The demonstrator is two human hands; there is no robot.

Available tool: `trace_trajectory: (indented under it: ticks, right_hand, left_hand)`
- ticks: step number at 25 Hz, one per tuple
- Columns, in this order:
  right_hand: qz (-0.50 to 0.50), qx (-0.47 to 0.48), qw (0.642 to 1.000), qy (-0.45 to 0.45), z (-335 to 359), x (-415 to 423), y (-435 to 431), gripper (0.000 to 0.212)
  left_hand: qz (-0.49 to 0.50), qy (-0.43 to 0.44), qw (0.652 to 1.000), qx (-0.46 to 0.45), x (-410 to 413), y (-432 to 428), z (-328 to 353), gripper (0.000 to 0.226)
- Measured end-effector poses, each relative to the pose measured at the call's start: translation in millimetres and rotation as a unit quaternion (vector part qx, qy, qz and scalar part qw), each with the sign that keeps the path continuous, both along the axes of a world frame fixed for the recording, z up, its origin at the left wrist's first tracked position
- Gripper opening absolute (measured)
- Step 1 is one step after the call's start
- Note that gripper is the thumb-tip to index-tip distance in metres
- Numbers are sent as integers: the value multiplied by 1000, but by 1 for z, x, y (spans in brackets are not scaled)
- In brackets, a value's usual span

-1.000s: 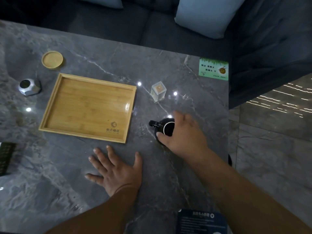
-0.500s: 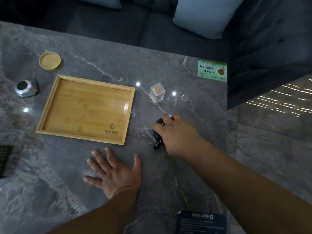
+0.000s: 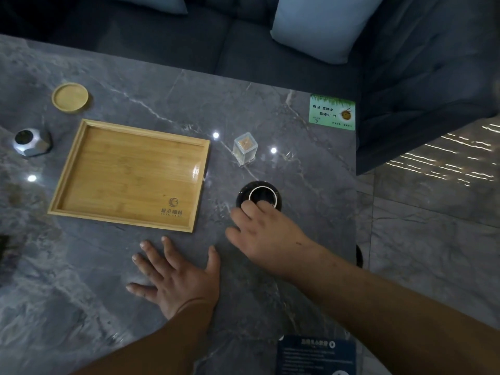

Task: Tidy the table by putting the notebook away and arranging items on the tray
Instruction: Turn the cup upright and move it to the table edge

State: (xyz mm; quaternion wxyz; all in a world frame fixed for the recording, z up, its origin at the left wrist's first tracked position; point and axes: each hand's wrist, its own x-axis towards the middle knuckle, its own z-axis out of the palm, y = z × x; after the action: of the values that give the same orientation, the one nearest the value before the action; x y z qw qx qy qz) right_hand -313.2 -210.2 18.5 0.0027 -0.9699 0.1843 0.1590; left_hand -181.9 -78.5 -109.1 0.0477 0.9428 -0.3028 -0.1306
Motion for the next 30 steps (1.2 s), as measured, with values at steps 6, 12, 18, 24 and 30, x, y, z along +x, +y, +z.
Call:
trace_trajectory:
  ticks: [6,12,18,24,30]
  right_hand:
    - [-188,81,968,145,-3,24,0,25]
    - [-226,74,955,177,6,35,-5,23]
    - [-266,-7,949,166,32,41,-39,16]
    - [-421,163,891,53,54,-10,-91,36]
    - [-660,451,520,-300,20,-70,2,47]
  left_hand:
    - [2,-8,1000,1,2,-1,-1,107]
    - [3,-7,1000,1,1,-2,1,107]
    - [2,-6,1000,3,2,-2,1,108]
    - [2,-4,1000,-3,1,-2,-2,107]
    - [4,1,1000,-3,2,-2,-1,108]
